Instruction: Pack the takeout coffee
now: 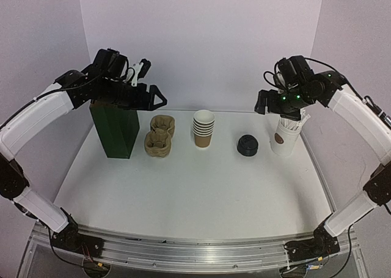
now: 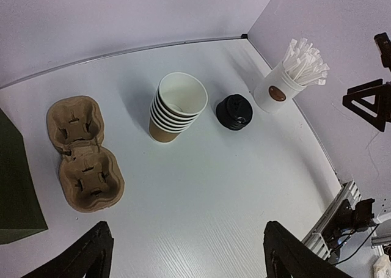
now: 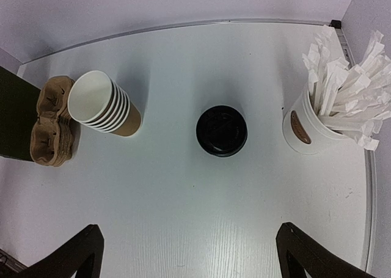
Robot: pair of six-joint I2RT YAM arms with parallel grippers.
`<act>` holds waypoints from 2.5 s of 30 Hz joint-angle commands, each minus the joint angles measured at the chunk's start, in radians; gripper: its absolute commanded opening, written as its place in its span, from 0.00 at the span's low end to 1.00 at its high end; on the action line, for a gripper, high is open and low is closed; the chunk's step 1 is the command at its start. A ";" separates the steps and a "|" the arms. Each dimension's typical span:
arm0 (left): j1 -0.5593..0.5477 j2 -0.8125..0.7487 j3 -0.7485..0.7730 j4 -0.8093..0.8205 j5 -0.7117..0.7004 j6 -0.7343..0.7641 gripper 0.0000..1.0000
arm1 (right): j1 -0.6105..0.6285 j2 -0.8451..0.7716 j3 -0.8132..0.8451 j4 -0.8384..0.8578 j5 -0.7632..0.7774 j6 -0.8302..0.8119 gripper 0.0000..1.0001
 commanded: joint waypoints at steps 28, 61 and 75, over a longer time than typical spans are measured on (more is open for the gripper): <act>0.001 0.721 0.809 -0.314 0.002 -0.192 0.94 | 0.000 0.136 0.072 0.083 0.021 0.024 0.98; -0.028 0.844 0.691 0.066 -0.082 -0.316 0.51 | -0.001 0.136 0.027 0.081 0.009 0.098 0.96; -0.028 0.864 0.685 0.070 -0.063 -0.325 0.41 | -0.001 0.119 -0.002 0.083 0.027 0.114 0.96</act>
